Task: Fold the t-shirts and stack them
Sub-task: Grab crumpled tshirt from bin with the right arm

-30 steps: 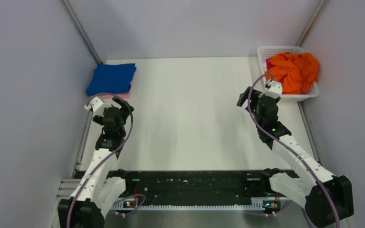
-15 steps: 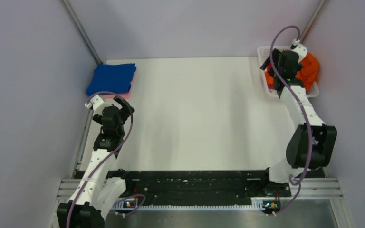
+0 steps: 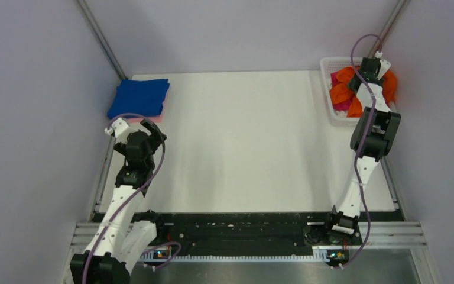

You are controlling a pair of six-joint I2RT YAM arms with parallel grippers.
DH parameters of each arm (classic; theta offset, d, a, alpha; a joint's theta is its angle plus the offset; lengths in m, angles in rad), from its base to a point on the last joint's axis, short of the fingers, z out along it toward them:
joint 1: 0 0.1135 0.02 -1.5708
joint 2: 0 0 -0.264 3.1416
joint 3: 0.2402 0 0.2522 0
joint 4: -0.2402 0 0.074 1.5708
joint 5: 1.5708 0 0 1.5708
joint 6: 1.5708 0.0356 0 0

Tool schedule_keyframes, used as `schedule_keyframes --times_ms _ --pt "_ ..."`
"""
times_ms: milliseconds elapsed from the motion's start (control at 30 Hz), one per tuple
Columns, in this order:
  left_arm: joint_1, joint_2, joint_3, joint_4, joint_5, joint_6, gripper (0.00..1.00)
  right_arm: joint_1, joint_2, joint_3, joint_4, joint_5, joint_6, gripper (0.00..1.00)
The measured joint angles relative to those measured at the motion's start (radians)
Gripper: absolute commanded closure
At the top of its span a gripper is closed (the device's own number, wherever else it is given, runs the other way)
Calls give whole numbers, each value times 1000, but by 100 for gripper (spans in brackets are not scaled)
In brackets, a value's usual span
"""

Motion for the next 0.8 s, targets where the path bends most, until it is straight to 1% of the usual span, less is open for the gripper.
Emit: schedule_keyframes --times_ms 33,67,133,233,300,367,433,567,733,800 --pt "0 1 2 -4 -2 0 1 -2 45 45 -17 -2 -5 65" --pt "0 2 6 -6 -5 2 1 -2 70 72 -27 -3 -13 70" --pt "0 4 14 -13 -7 4 1 -3 102 124 -50 -3 -18 76" --pt "0 3 25 -14 -9 7 1 -5 104 181 -88 -2 -24 78" --pt "0 -2 27 -16 -9 7 1 -5 102 210 -99 -2 -37 82" --pt "0 -14 27 -22 -8 8 1 -5 92 222 -106 -2 -52 93" --pt "0 -36 27 -27 -9 8 1 -5 69 225 -121 -1 -77 100" --pt "0 -66 27 -27 -9 8 1 -5 -2 230 -130 0 -128 100" --pt "0 -116 27 -28 -8 9 1 -6 -130 258 -138 6 -176 100" --pt "0 -138 27 -28 -6 9 1 -6 -190 262 -142 -15 -180 100"
